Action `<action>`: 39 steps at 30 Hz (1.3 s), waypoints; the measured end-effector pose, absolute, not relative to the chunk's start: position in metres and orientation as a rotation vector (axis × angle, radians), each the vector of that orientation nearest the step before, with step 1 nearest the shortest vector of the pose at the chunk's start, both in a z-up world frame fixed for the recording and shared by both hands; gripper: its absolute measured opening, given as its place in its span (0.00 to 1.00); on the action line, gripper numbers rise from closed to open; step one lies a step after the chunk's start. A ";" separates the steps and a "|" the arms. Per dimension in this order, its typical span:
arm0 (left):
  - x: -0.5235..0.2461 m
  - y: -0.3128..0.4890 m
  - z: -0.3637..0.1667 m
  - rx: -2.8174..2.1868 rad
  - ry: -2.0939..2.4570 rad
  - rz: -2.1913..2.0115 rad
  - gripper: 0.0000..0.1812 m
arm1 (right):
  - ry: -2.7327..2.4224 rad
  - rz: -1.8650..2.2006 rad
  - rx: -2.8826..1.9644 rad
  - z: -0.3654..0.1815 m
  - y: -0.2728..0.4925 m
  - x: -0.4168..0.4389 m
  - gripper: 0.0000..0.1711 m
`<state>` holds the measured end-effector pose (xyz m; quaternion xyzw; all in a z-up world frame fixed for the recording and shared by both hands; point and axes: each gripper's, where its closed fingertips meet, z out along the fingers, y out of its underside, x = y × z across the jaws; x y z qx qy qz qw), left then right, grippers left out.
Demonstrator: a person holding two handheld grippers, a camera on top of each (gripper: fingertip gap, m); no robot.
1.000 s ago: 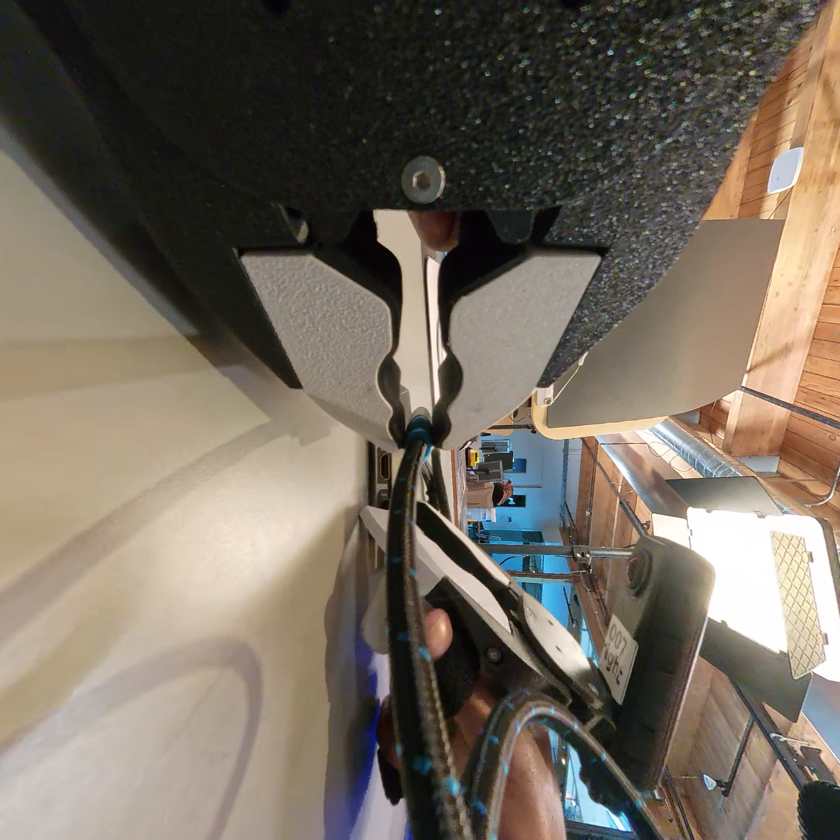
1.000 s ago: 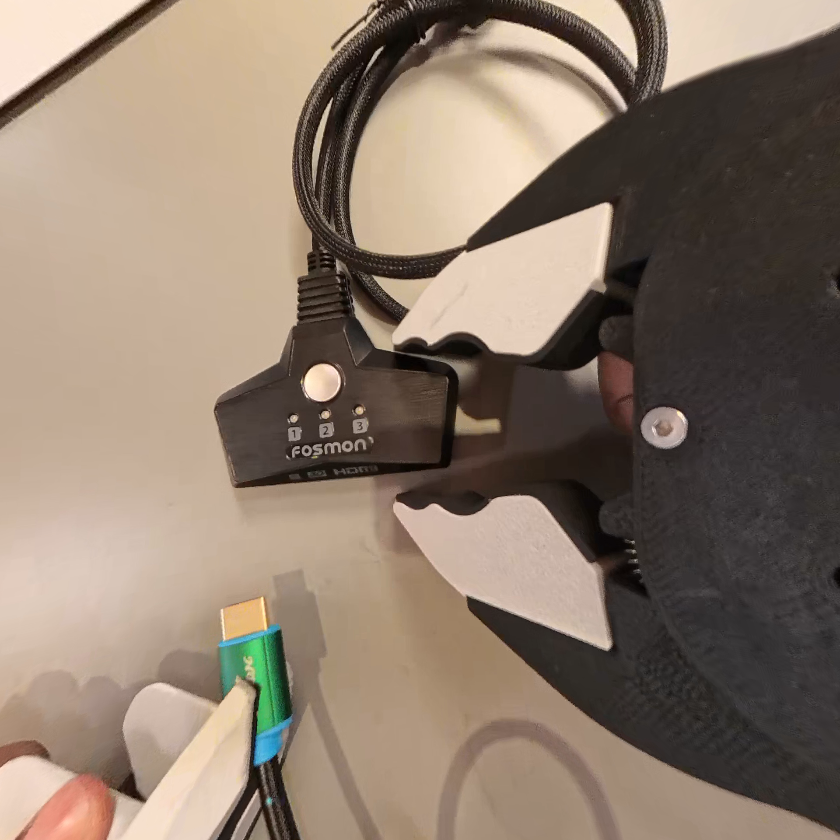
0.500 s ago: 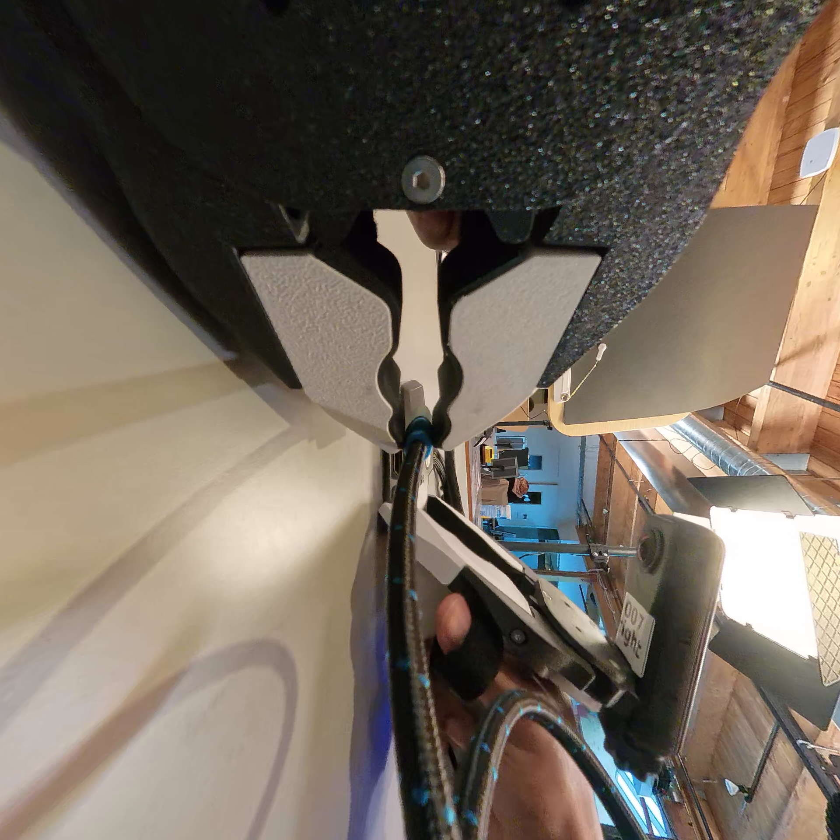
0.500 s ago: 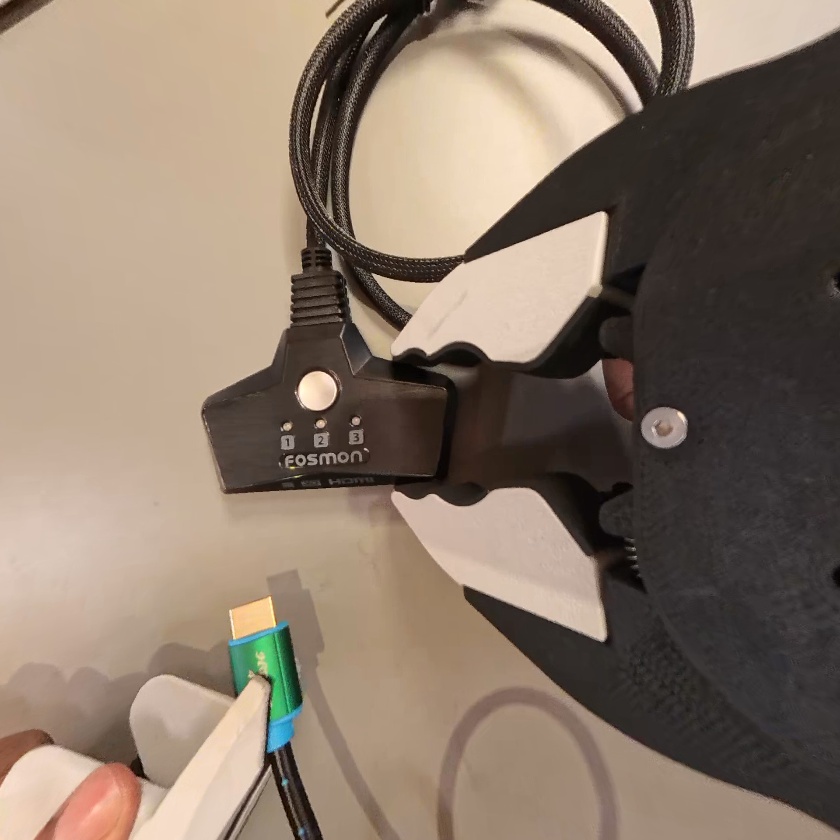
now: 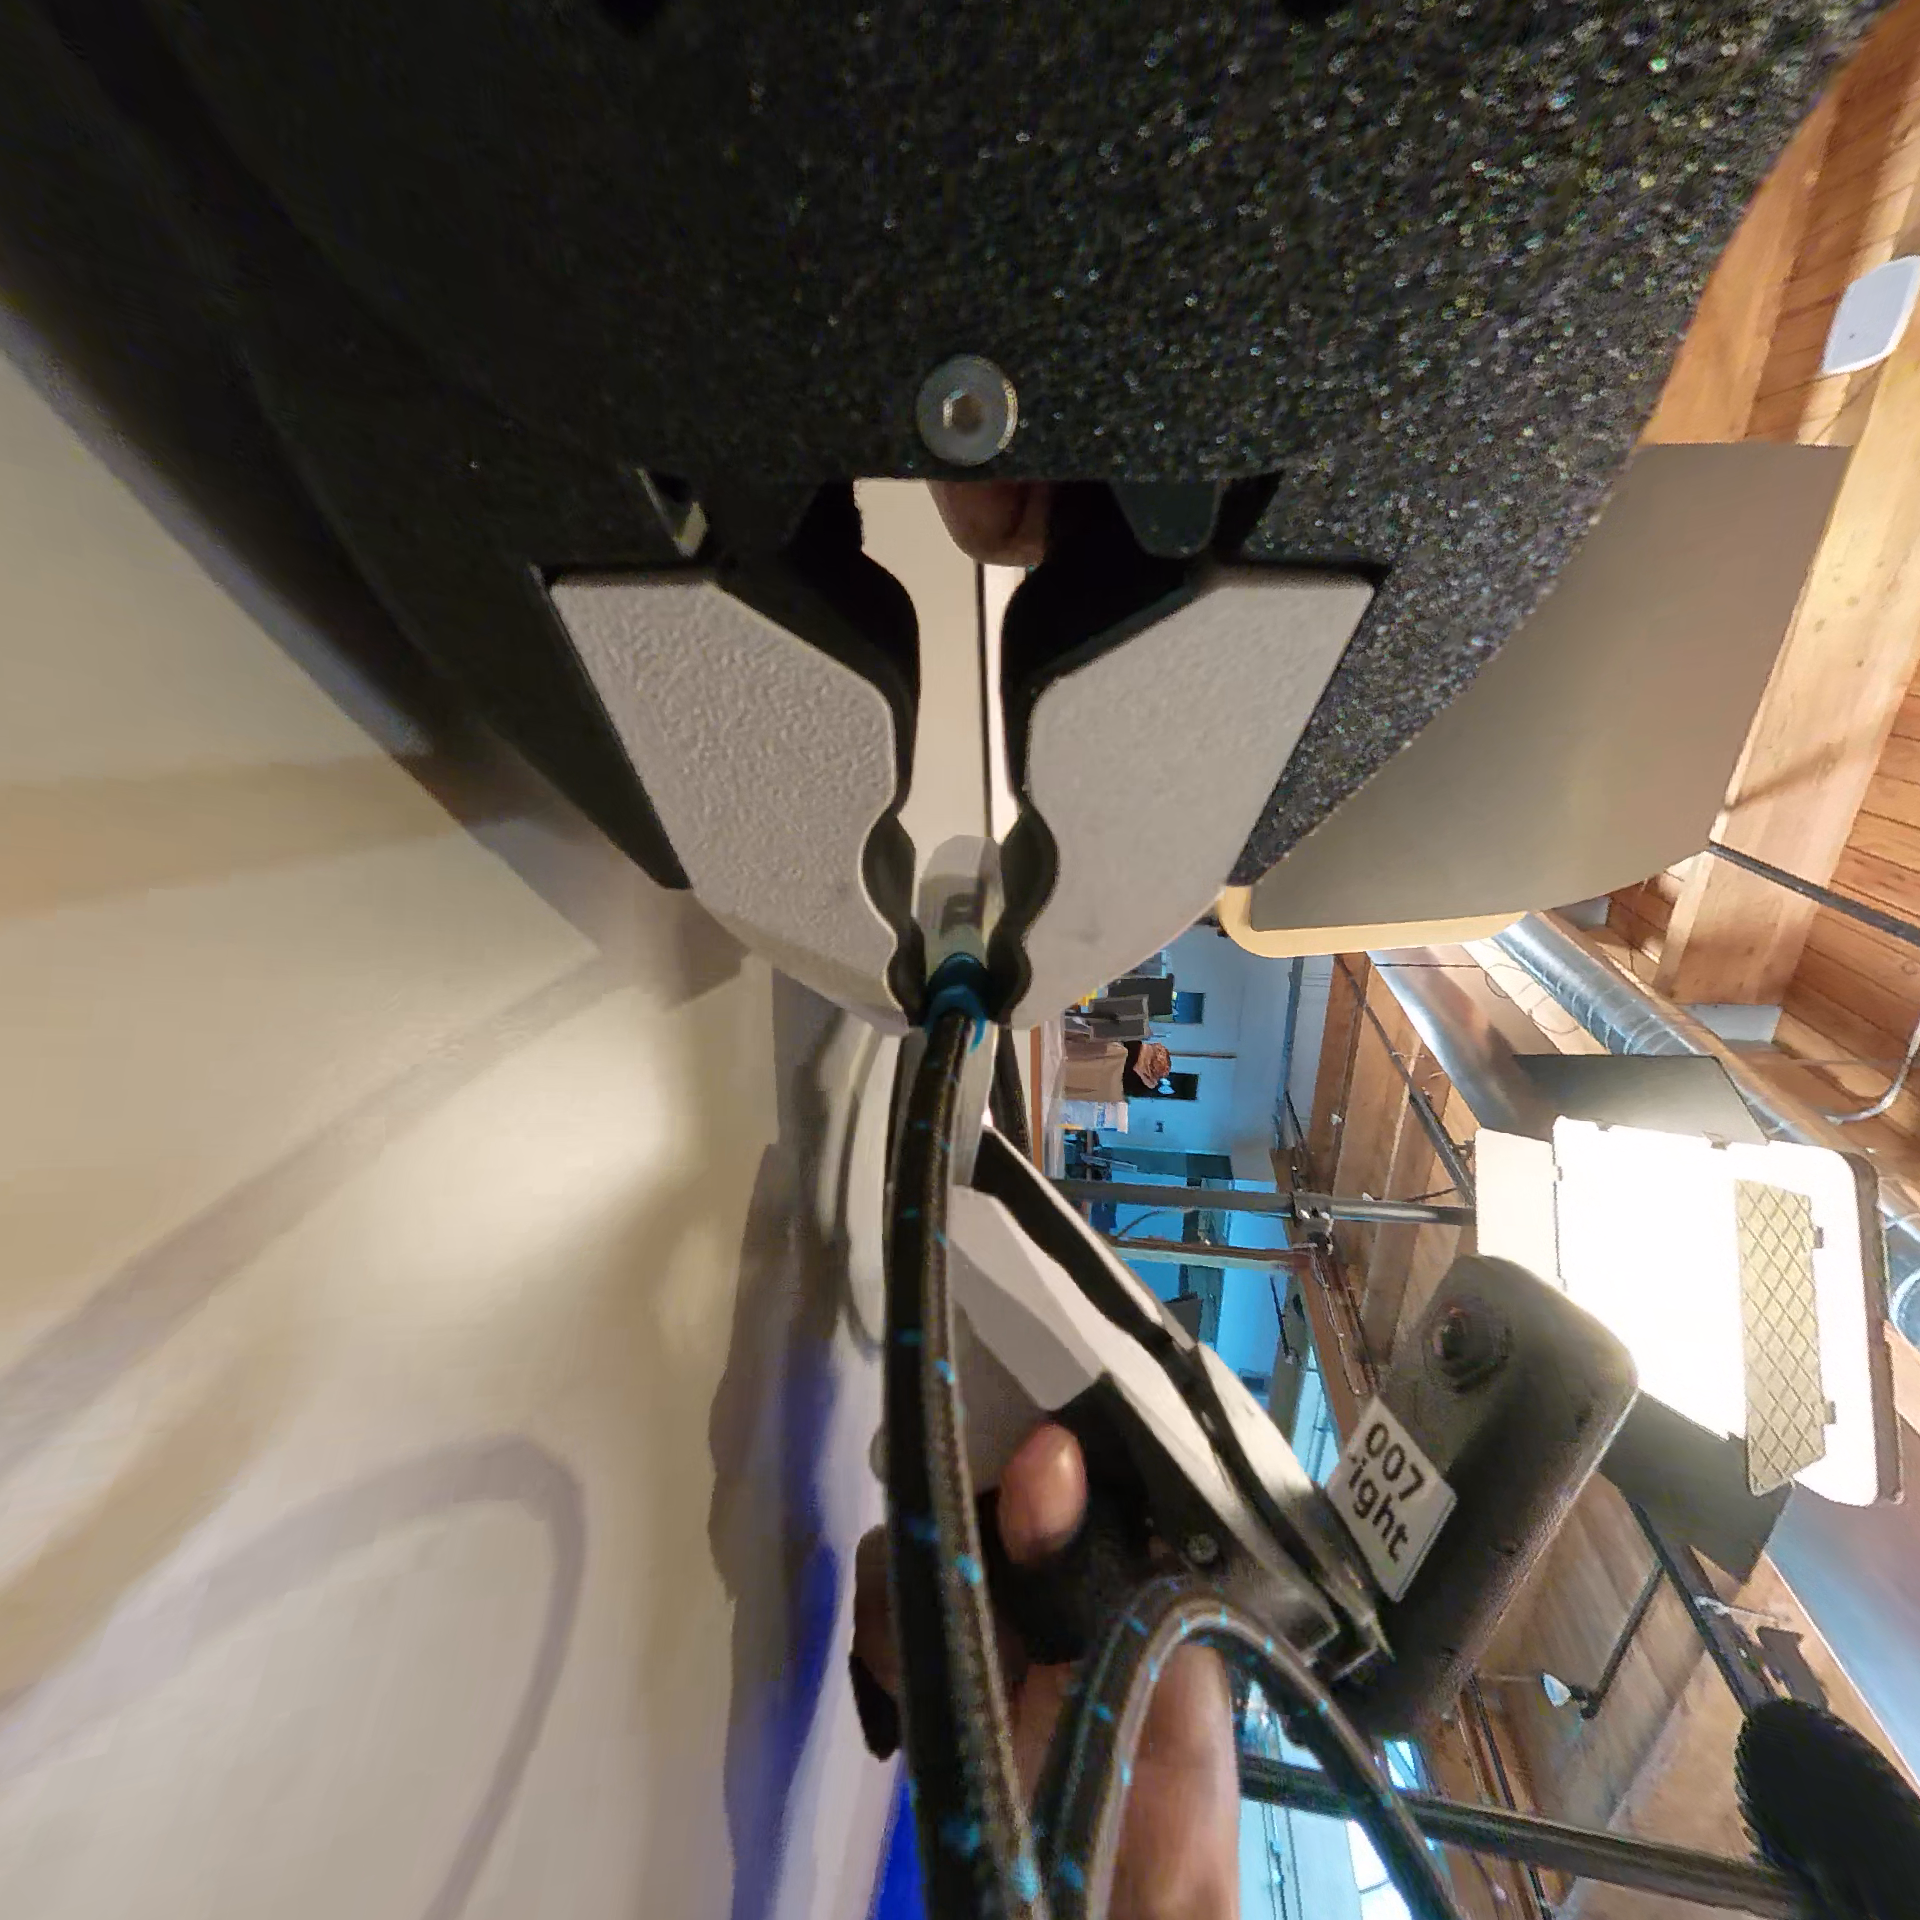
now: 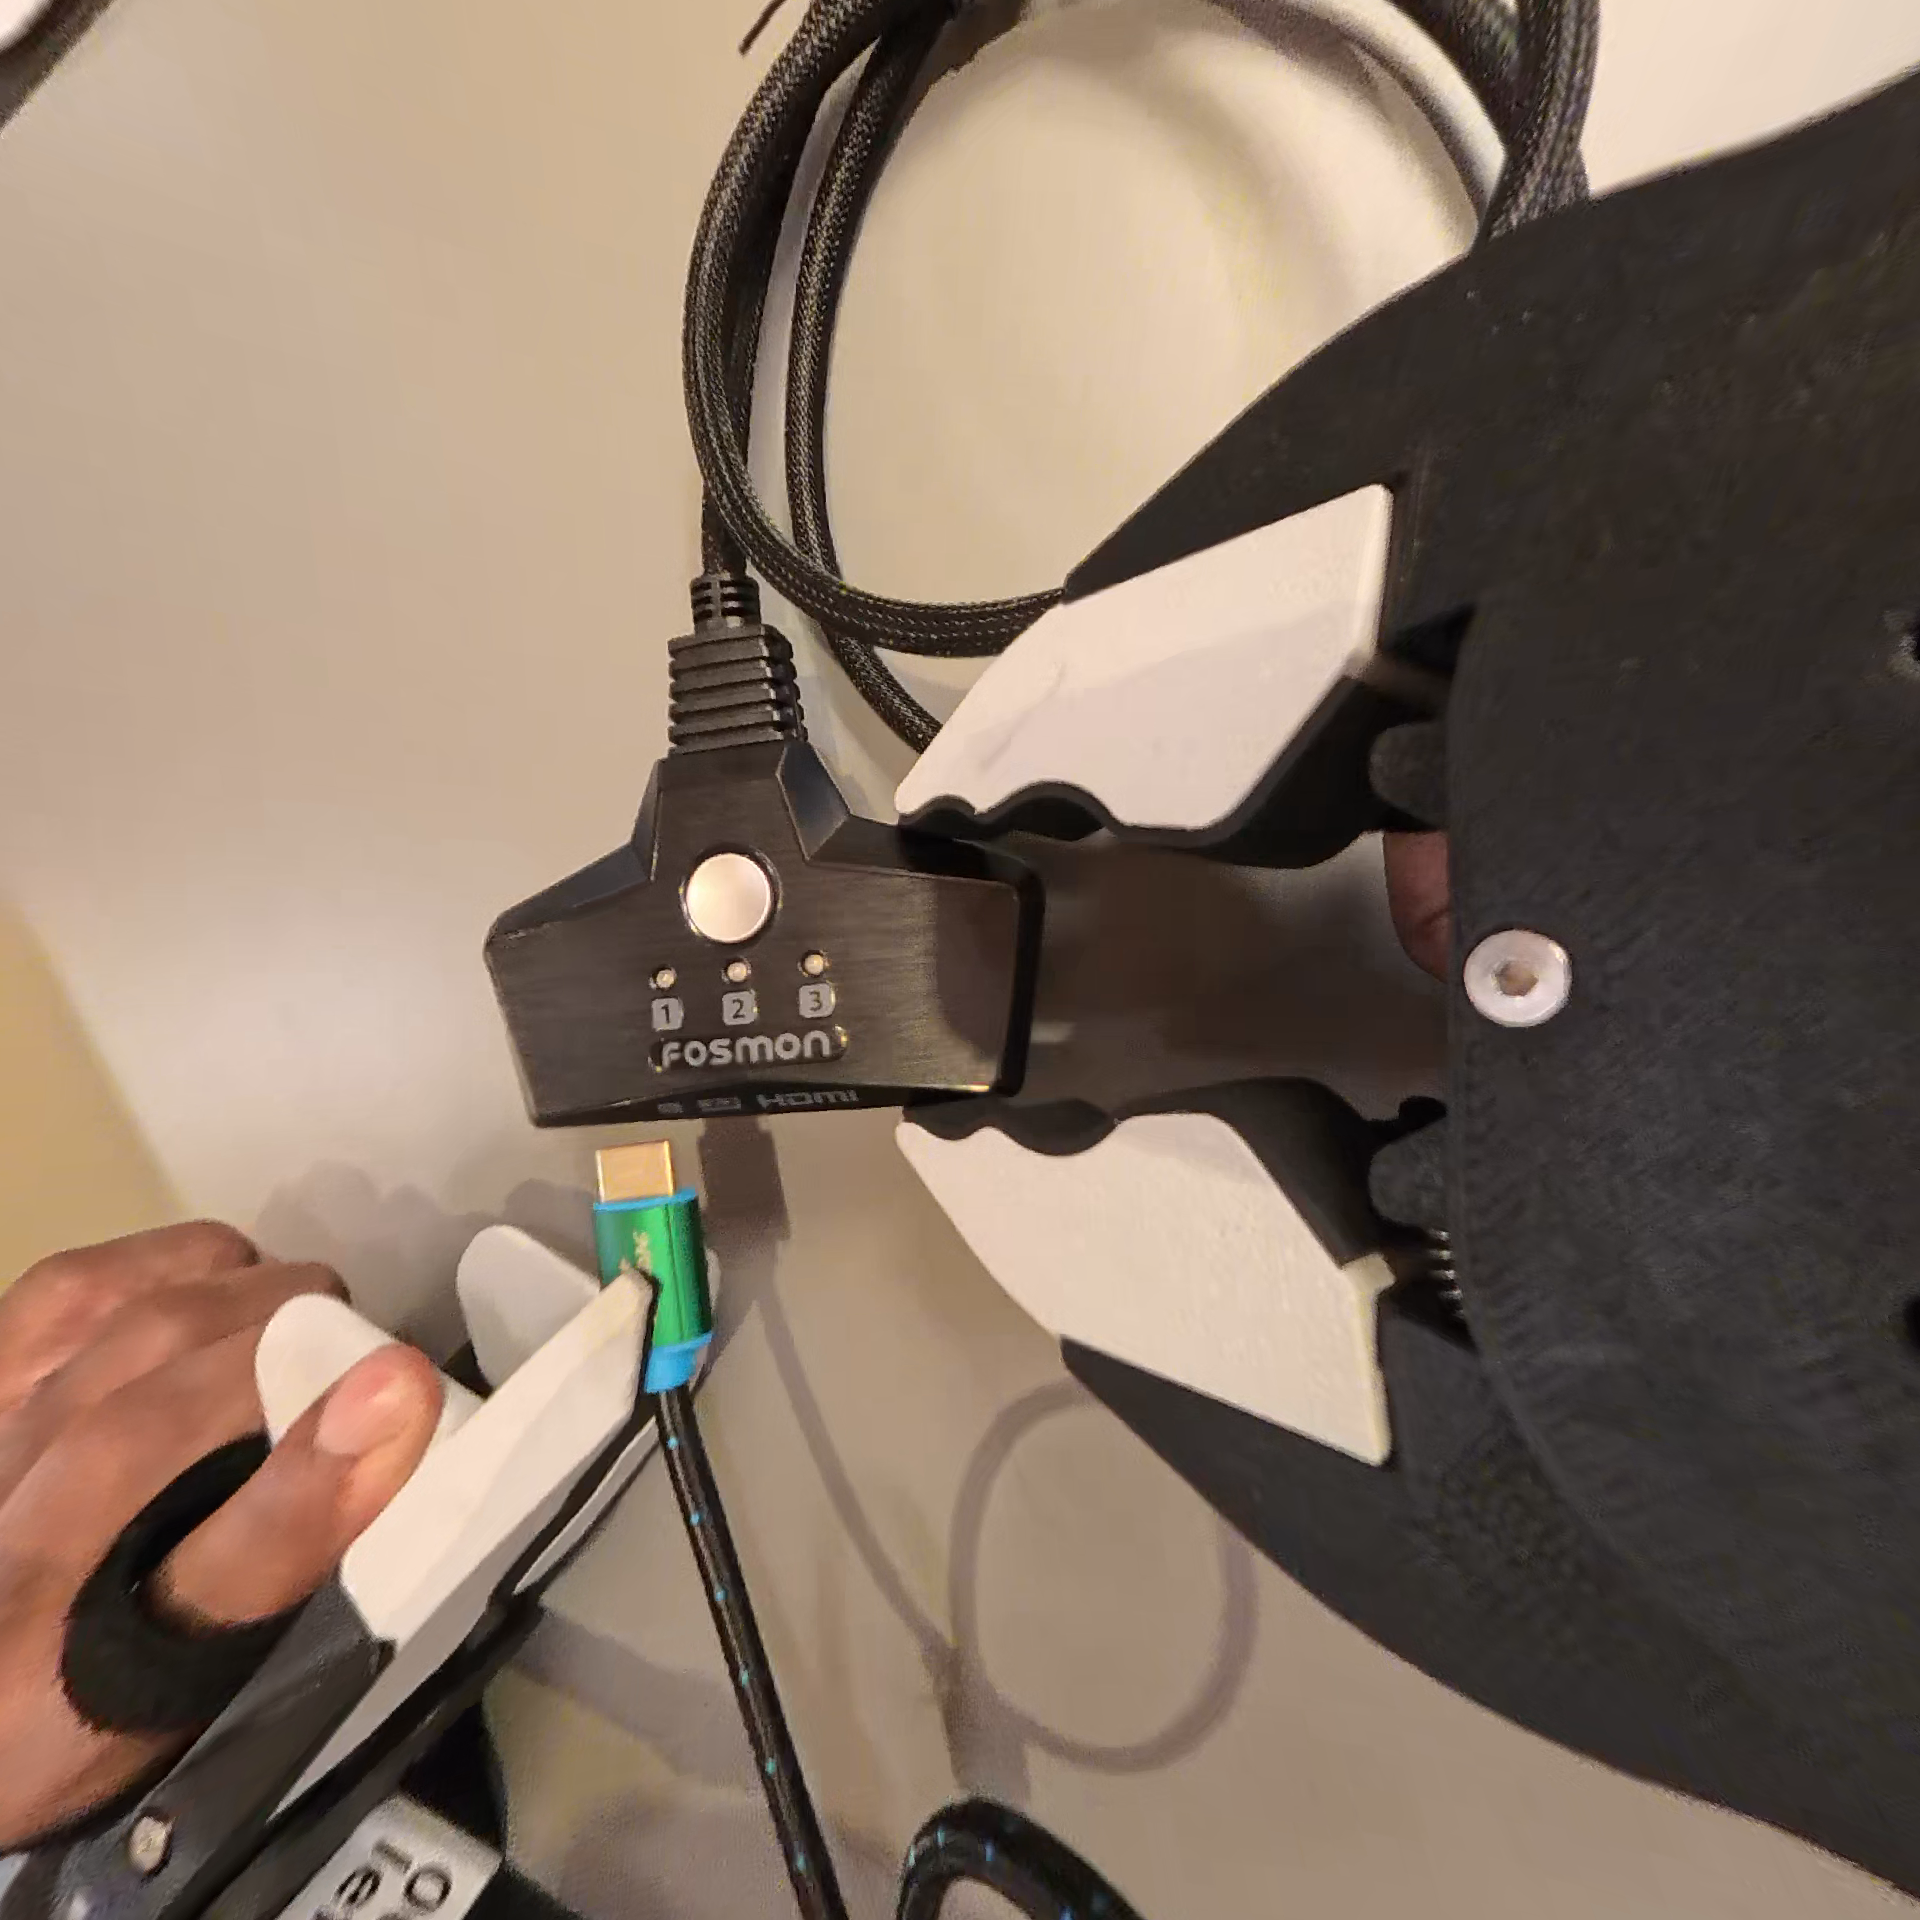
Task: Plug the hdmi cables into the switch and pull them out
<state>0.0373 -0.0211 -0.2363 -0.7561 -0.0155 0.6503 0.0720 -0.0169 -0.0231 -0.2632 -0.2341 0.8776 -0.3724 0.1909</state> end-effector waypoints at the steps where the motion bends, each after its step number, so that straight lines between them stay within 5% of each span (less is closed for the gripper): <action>1: 0.038 -0.020 -0.235 -2.270 -0.029 1.970 0.06 | 2.447 -1.036 -0.655 -0.261 -0.021 -0.016 0.29; 39: 0.042 -0.007 -0.231 -2.278 0.082 1.989 0.06 | 2.469 -0.997 -0.726 -0.260 -0.006 -0.010 0.28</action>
